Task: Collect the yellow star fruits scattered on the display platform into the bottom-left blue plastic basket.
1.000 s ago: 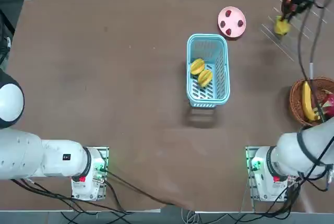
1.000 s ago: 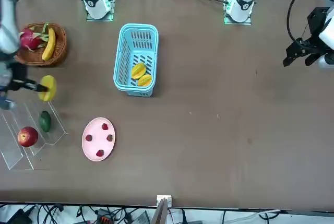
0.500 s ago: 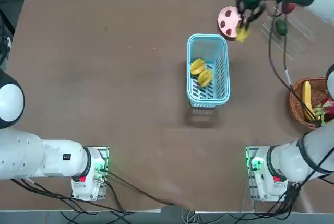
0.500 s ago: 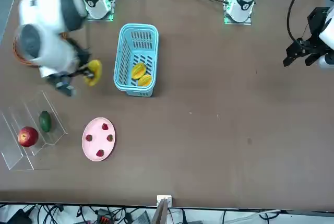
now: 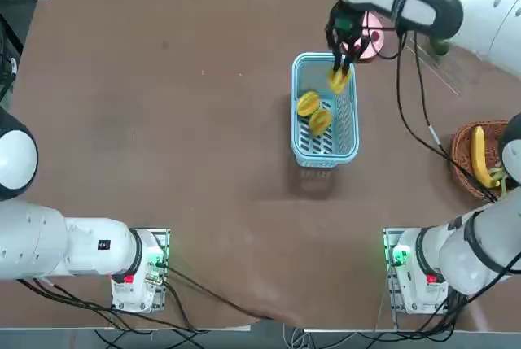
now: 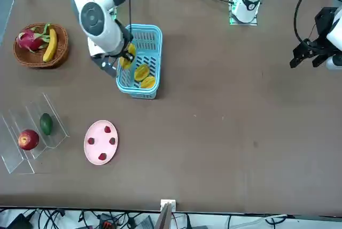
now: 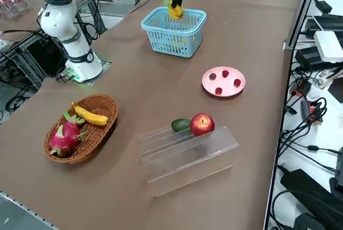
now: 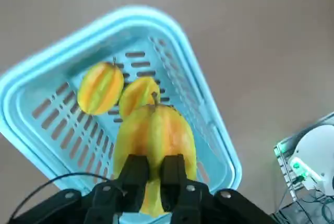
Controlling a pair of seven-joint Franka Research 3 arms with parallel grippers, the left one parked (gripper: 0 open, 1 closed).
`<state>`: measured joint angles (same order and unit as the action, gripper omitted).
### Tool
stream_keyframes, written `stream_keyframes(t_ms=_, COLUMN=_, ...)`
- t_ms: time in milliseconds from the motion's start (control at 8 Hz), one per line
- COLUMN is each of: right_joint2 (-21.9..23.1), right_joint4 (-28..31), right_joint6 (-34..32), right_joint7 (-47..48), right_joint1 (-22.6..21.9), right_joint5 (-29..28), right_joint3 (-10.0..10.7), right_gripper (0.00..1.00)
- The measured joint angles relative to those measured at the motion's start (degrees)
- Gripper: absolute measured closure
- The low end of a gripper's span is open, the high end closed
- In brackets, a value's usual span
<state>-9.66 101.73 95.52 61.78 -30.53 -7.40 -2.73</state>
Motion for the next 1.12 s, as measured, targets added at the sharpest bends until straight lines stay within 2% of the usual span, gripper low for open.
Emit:
stream_keyframes(t_ms=125, right_joint2=0.0, right_joint4=2.02, right_joint6=0.67, right_joint7=0.57, right_joint1=-1.91, right_joint5=-0.17, right_joint3=0.03, right_gripper=0.79)
stream_keyframes(t_ms=500, right_joint2=0.28, right_joint4=4.92, right_joint6=1.35, right_joint7=0.99, right_joint1=-4.49, right_joint5=-0.23, right_joint3=0.24, right_gripper=0.3)
stream_keyframes(t_ms=625, right_joint2=1.04, right_joint4=4.63, right_joint6=1.43, right_joint7=1.01, right_joint1=-4.27, right_joint5=-0.23, right_joint3=1.12, right_gripper=0.12)
stream_keyframes(t_ms=750, right_joint2=2.45, right_joint4=3.53, right_joint6=1.47, right_joint7=0.81, right_joint1=-2.91, right_joint5=-0.01, right_joint3=2.61, right_gripper=0.0)
stream_keyframes(t_ms=875, right_joint2=3.88, right_joint4=1.2, right_joint6=0.01, right_joint7=-2.23, right_joint1=0.22, right_joint5=0.84, right_joint3=3.75, right_gripper=0.0)
stream_keyframes(t_ms=1125, right_joint2=5.83, right_joint4=-4.72, right_joint6=-8.25, right_joint7=-16.43, right_joint1=9.63, right_joint5=4.01, right_joint3=4.87, right_gripper=0.0)
